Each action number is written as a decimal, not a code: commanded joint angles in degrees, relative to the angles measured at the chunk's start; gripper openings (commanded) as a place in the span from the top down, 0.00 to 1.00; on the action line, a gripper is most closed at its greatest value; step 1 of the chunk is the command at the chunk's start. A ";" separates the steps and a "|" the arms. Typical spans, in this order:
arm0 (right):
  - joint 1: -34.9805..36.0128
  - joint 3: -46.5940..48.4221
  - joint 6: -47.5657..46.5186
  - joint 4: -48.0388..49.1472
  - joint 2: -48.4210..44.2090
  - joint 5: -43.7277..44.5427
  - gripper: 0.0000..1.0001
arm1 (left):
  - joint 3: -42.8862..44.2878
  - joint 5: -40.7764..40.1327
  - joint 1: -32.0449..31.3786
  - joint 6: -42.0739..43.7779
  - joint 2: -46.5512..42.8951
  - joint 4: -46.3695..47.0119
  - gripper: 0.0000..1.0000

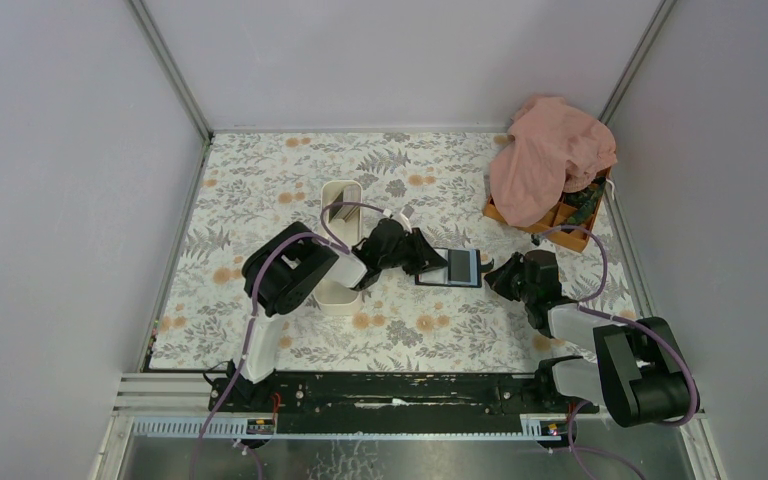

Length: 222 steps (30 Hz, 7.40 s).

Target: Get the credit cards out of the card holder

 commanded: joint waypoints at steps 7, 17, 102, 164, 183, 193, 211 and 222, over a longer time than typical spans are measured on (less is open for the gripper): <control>-0.04 0.84 -0.87 -1.38 0.76 -0.56 1.00 | 5.04 0.59 -1.83 -0.16 2.38 0.27 0.75; -0.06 0.84 -0.86 -1.27 0.80 -0.58 1.00 | 2.26 -1.32 -1.73 1.82 -0.49 -1.53 0.70; -0.10 0.89 -1.35 -0.24 1.77 -1.70 1.00 | 7.23 -2.17 -3.87 6.77 3.85 -2.67 0.52; -0.07 9.41 -4.26 -9.93 4.20 1.02 0.91 | 5.27 7.65 -2.08 2.49 7.20 13.21 0.55; -0.07 9.34 -3.71 -9.03 5.22 -0.73 0.93 | 0.39 7.22 -0.16 7.47 3.40 14.49 0.55; -0.11 9.56 -3.85 -9.20 5.71 -1.06 0.94 | 1.77 4.30 0.29 12.14 3.25 9.71 0.55; -0.08 9.13 -3.84 -8.24 7.11 -2.18 0.94 | 7.73 1.84 -2.84 17.13 5.32 3.64 0.53; -0.04 9.04 -3.45 -6.61 9.39 -2.75 0.93 | 7.37 4.46 -3.65 14.22 4.53 7.08 0.42</control>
